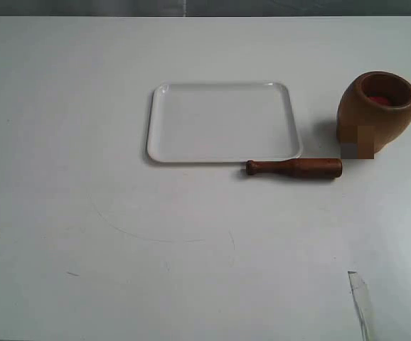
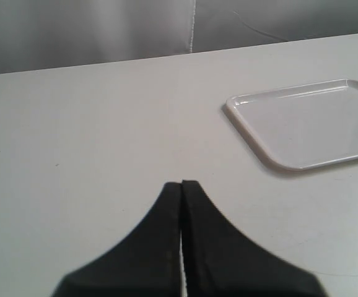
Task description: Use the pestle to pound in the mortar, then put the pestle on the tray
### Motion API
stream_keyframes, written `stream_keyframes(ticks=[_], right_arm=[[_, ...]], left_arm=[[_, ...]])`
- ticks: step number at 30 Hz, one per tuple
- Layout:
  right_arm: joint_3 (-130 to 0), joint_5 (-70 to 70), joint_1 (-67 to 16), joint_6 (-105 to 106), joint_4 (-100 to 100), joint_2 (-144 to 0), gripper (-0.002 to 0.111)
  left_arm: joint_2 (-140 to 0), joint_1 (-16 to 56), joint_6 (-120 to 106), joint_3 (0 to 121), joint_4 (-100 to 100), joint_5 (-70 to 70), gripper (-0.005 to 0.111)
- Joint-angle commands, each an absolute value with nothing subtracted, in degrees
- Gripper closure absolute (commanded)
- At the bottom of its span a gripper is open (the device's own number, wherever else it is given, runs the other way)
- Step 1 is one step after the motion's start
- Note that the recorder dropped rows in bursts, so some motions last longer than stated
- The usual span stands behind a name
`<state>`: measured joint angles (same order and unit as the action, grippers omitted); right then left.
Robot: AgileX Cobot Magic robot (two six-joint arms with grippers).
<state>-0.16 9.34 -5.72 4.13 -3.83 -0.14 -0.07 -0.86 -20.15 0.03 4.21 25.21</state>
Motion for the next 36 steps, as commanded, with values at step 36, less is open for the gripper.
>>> stream_keyframes(ticks=[36], right_arm=[[-29.34,11.31,-5.48,11.42,-6.40,-2.66,0.108]], left_arm=[[0.00,-0.42,-19.68,0.00,3.79,25.03,0.107]])
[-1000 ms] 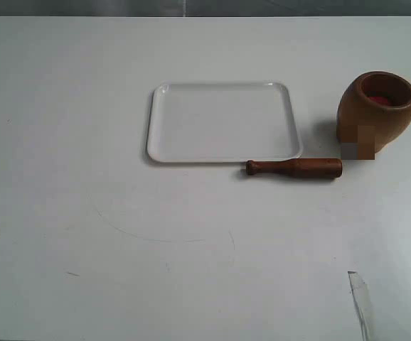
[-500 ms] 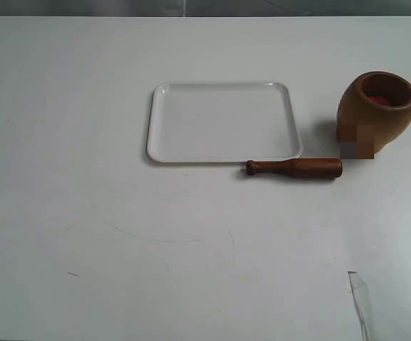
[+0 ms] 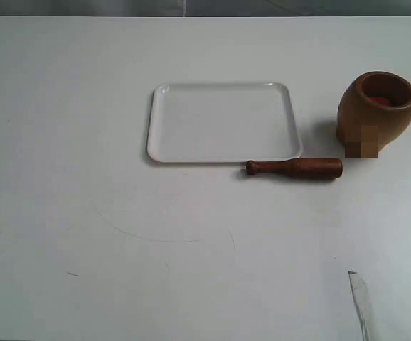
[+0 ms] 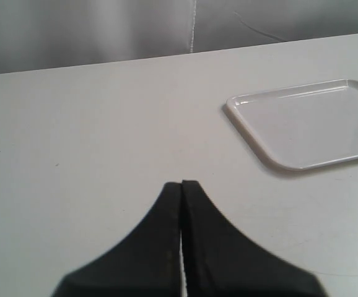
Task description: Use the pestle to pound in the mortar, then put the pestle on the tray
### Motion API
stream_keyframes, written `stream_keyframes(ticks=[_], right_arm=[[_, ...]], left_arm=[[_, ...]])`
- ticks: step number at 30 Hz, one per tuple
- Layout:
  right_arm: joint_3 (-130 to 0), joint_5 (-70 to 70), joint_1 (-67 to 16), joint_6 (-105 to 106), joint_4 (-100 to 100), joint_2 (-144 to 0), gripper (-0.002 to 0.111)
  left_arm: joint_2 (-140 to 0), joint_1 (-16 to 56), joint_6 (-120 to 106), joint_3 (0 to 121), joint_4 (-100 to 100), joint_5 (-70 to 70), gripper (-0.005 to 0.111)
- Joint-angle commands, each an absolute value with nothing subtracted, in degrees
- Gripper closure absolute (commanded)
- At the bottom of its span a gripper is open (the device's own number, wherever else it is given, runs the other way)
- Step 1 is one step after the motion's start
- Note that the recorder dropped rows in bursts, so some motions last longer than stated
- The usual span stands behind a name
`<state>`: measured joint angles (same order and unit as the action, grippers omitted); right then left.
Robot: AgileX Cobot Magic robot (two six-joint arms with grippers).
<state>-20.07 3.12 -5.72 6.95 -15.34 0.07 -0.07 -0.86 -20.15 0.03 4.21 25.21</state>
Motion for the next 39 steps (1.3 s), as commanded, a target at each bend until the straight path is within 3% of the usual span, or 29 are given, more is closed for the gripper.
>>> stream_keyframes(ticks=[1,13,24,30,39], right_arm=[[-31.78,13.75,-5.48,13.41,-5.95,-4.32,0.108],[-49.57,44.55,-5.48,46.22,-22.73,-28.52,0.108],[-50.46,55.80,-7.52,59.89,-34.89,-49.73,0.108],[-50.46,56.98,-13.96,66.96,-33.94,-61.57,0.108],[-50.46,45.21,-25.66,68.12,-25.56,-76.77,0.108]], left_arm=[[0.00,-0.42,-19.68,0.00,3.79,25.03,0.107],[0.00,-0.42,-19.68,0.00,3.79,25.03,0.107],[0.00,-0.42,-19.68,0.00,3.79,25.03,0.107],[0.00,-0.42,-19.68,0.00,3.79,25.03,0.107],[0.00,-0.42,-19.68,0.00,3.79,25.03,0.107]])
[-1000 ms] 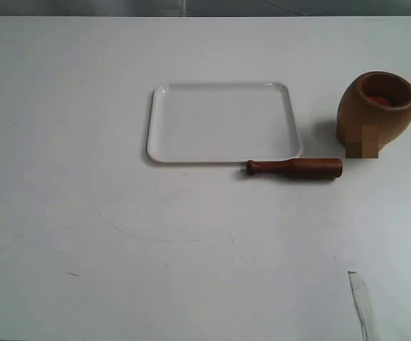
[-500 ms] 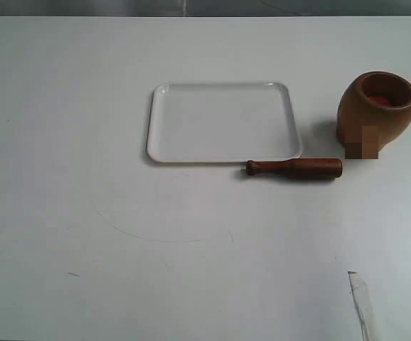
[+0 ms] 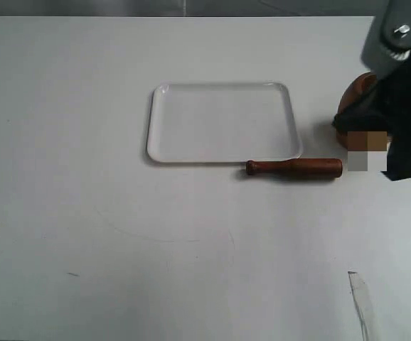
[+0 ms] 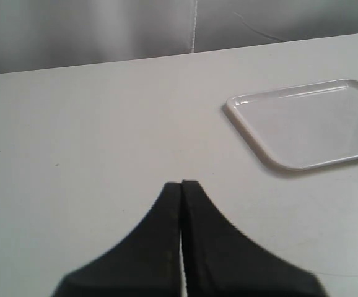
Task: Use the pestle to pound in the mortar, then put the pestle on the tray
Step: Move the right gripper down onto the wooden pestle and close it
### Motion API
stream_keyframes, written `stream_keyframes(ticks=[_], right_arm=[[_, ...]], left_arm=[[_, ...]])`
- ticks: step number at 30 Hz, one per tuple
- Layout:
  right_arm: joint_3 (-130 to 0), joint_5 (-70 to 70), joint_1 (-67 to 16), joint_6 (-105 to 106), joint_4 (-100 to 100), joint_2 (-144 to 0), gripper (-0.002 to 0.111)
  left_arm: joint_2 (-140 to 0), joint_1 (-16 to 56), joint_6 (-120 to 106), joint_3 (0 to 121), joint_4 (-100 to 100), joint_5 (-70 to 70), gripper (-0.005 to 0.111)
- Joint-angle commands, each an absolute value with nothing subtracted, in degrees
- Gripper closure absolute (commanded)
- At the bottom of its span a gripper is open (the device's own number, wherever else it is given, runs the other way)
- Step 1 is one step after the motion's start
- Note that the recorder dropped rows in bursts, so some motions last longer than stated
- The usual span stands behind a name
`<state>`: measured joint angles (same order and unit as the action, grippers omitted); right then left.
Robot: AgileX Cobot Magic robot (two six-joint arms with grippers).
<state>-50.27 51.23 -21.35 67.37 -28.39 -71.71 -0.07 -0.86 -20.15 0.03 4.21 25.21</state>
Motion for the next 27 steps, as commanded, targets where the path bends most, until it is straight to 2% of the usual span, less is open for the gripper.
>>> stream_keyframes(ticks=[1,4,6,16,27], right_arm=[[-50.46,43.92,-27.02,68.77,-24.28,-78.20,0.108],[-50.48,40.91,-30.66,68.91,-19.39,-81.94,0.108],[-50.59,39.80,-32.34,68.91,-16.95,-84.23,0.104],[-57.28,38.98,-34.27,65.42,-15.36,-95.98,0.068],[-58.82,38.14,-34.27,64.44,-11.92,-104.65,0.065]], left_arm=[[0.00,-0.42,-19.68,0.00,3.79,25.03,0.107],[0.00,-0.42,-19.68,0.00,3.79,25.03,0.107],[0.00,-0.42,-19.68,0.00,3.79,25.03,0.107],[0.00,-0.42,-19.68,0.00,3.79,25.03,0.107],[0.00,-0.42,-19.68,0.00,3.79,25.03,0.107]])
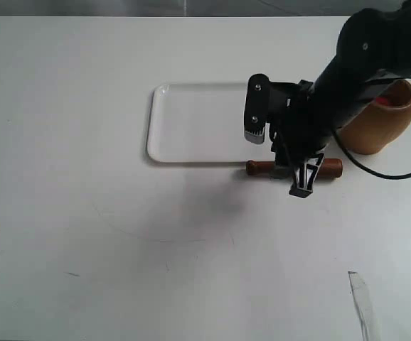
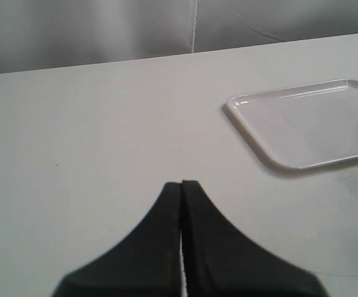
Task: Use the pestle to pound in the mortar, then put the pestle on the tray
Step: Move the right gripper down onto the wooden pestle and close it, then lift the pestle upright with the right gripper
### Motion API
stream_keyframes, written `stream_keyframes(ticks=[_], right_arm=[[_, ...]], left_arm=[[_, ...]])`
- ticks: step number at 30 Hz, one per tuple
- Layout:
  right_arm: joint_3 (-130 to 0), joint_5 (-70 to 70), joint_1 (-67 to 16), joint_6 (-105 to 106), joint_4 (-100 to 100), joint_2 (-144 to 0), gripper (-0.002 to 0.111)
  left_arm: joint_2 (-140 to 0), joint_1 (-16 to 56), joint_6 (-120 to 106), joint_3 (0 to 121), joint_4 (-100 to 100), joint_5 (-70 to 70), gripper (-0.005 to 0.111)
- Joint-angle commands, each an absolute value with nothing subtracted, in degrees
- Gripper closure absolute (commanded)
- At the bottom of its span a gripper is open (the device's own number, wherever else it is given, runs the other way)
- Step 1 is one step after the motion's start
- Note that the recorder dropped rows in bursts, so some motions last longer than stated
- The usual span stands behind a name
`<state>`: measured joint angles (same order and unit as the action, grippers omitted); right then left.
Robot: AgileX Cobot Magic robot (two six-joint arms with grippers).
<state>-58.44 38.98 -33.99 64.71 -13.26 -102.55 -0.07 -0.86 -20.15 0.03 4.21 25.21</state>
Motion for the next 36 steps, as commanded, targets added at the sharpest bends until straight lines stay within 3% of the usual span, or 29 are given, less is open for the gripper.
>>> stream_keyframes(ticks=[1,24,36], right_arm=[[-58.82,37.75,-34.27,64.44,-11.92,-105.21,0.065],[-58.82,35.00,-34.27,65.28,-11.92,-109.12,0.066],[-58.82,35.22,-35.39,65.28,-13.02,-113.31,0.071]], left_arm=[[0.00,-0.42,-19.68,0.00,3.79,25.03,0.107],[0.00,-0.42,-19.68,0.00,3.79,25.03,0.107],[0.00,-0.42,-19.68,0.00,3.79,25.03,0.107]])
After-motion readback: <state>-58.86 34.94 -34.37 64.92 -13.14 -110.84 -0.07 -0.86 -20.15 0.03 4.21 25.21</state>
